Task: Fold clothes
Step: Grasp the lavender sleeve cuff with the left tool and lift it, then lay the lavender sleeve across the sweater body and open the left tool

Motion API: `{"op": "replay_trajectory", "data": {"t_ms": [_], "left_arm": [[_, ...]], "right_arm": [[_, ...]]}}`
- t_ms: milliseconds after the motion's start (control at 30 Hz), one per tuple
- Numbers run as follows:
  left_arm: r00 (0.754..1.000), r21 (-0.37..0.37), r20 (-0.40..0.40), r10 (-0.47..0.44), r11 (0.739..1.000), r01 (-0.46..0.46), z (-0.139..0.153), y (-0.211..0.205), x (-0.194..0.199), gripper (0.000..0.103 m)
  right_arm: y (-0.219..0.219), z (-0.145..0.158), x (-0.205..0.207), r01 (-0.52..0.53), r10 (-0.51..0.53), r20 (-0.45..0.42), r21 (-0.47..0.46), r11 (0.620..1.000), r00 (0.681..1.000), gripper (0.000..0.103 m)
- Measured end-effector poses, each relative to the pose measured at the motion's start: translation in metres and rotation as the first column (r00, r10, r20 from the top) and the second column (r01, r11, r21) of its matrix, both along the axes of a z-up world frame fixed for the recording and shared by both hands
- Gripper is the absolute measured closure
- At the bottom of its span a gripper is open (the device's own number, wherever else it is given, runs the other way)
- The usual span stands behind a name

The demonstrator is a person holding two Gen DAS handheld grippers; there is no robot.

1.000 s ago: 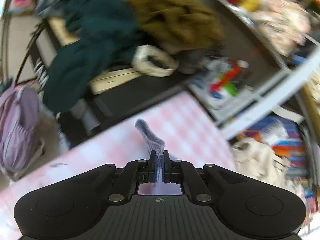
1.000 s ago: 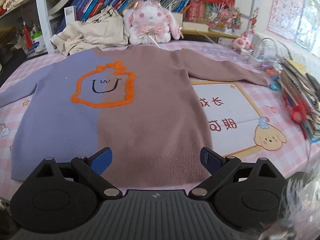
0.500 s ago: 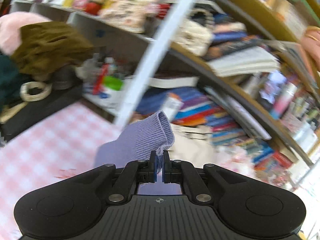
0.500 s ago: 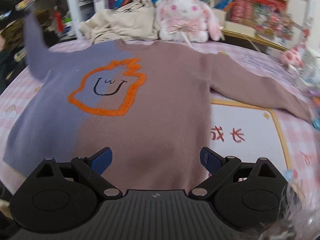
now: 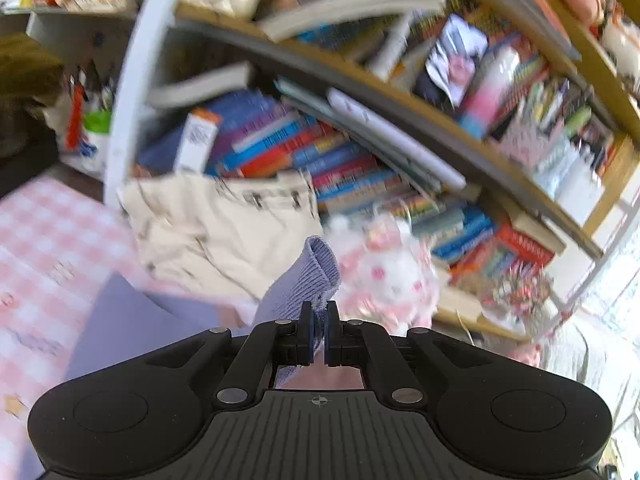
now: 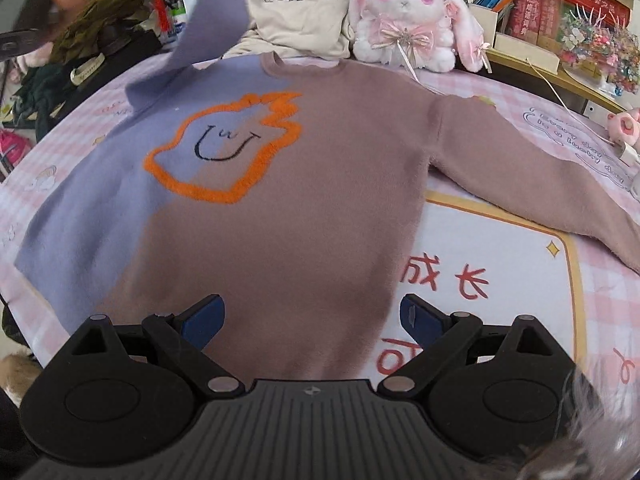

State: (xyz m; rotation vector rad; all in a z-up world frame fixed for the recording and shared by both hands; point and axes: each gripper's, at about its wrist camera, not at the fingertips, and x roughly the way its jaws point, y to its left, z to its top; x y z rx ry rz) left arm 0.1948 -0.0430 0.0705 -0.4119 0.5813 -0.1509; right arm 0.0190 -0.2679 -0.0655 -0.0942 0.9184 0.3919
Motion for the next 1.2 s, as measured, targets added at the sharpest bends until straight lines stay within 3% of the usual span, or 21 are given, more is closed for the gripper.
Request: {"op": "replay_trajectory", "data": {"t_ms": [200,433,500,533,600,700,833,900,1000,1033,1200], "left_arm": [[0.997,0.024,-0.067,-0.035,0.999,0.036,-0.028,-0.033,0.009,0.099],[0.986,0.113,-0.139,-0.089,0.988,0.105,-0.051,-0.063,0.016,0.096],[0.971,0.096,-0.21,-0.119,0.985,0.141,-0.06,-0.069,0.022,0.08],[0.961,0.084,-0.24,-0.139,0.983,0.163,-0.063,-0.072,0.023,0.066],[0.948,0.07,-0.256,-0.188,0.975,0.212,-0.064,-0.075,0.017,0.059],[0.958,0.105,-0.183,-0.221,0.964,0.243,-0.054,-0.054,-0.017,0.052],[0.981,0.256,-0.158,-0.108,0.956,0.146,-0.054,0.006,-0.074,0.049],[0.981,0.377,-0.19,-0.023,0.921,0.095,-0.065,0.038,-0.099,0.049],[0.967,0.493,-0.248,0.059,0.867,0.073,-0.084,0.076,-0.122,0.05],[0.963,0.504,-0.26,0.07,0.861,0.073,-0.088,0.084,-0.126,0.05],[0.956,0.43,-0.29,0.043,0.898,0.09,-0.103,0.107,-0.128,0.054]], "right_arm": [[-0.012,-0.003,-0.002,0.006,-0.006,-0.014,-0.008,1.0,1.0,0.007],[-0.021,-0.007,-0.002,0.029,-0.029,-0.034,-0.001,1.0,0.999,0.007],[-0.022,-0.008,-0.001,0.034,-0.034,-0.039,0.001,0.999,0.999,0.007],[-0.021,-0.008,-0.001,0.035,-0.035,-0.04,0.003,0.999,0.999,0.007],[-0.019,-0.008,-0.001,0.032,-0.031,-0.04,0.008,0.999,0.999,0.007],[-0.015,-0.008,-0.002,0.023,-0.023,-0.041,0.021,1.0,0.999,0.007],[-0.009,-0.009,-0.003,0.031,-0.029,-0.04,0.032,0.999,0.999,0.01],[-0.008,-0.009,-0.002,0.053,-0.052,-0.041,0.034,0.998,0.998,0.011],[-0.006,-0.008,-0.003,0.102,-0.101,-0.038,0.035,0.994,0.994,0.018],[-0.005,-0.008,-0.004,0.119,-0.118,-0.038,0.033,0.992,0.992,0.022],[-0.001,-0.006,-0.008,0.229,-0.229,-0.041,-0.004,0.973,0.973,0.036]]}}
